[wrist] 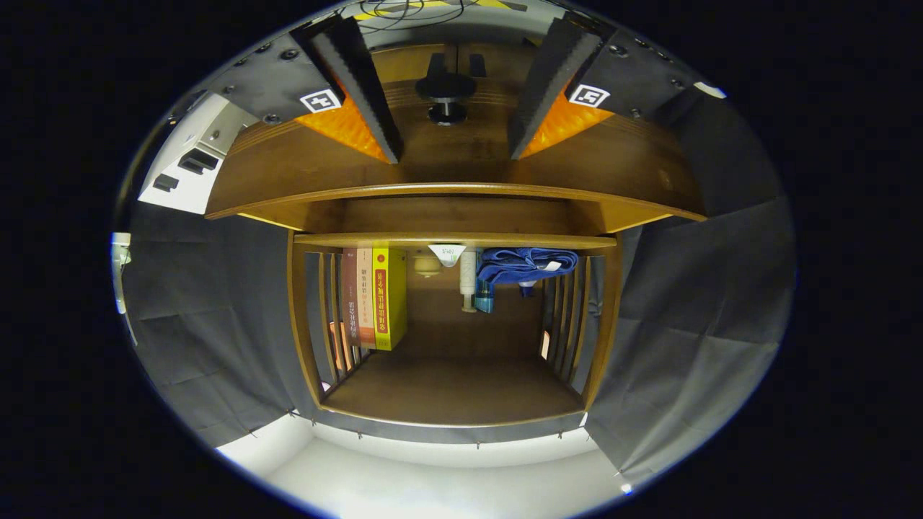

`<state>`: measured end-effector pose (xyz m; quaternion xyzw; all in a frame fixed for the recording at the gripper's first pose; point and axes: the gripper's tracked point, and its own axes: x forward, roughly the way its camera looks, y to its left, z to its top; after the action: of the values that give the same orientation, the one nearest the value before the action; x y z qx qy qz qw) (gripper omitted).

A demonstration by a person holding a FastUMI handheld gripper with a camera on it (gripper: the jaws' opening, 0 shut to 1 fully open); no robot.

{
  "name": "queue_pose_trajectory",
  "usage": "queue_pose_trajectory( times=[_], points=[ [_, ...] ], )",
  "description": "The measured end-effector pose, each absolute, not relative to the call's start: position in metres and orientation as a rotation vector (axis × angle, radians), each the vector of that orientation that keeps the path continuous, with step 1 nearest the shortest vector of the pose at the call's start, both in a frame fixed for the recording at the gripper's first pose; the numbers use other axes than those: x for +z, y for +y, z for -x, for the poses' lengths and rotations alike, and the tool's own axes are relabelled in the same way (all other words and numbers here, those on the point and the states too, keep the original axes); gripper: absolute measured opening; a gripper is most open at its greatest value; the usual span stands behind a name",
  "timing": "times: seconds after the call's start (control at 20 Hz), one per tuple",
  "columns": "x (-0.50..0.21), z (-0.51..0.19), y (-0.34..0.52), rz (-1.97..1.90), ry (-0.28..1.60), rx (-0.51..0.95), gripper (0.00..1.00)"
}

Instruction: Pull open the drawer, take out the items inside it, and place them on the countertop above the cabinet.

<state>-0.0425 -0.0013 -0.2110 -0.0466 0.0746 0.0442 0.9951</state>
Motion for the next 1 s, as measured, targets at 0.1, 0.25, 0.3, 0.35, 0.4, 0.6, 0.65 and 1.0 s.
queue_pose_trajectory(
  times=[0.1, 0.25, 0.3, 0.35, 0.4, 0.6, 0.65, 1.0],
  points=[
    [-0.21, 0.039, -0.002, 0.09, 0.163, 0.087, 0.98],
    [-0.209, 0.031, -0.001, 0.094, 0.171, 0.085, 0.99],
    [-0.21, 0.03, -0.001, 0.092, 0.175, 0.084, 0.99],
    [-0.21, 0.027, 0.0, 0.09, 0.176, 0.083, 0.99],
    [-0.211, 0.023, 0.0, 0.091, 0.179, 0.083, 0.99],
    [-0.204, 0.002, 0.002, 0.091, 0.172, 0.082, 0.99],
    [-0.208, -0.003, 0.002, 0.087, 0.196, 0.081, 0.99],
    [-0.204, -0.03, 0.006, 0.083, 0.217, 0.077, 0.99]
  ],
)
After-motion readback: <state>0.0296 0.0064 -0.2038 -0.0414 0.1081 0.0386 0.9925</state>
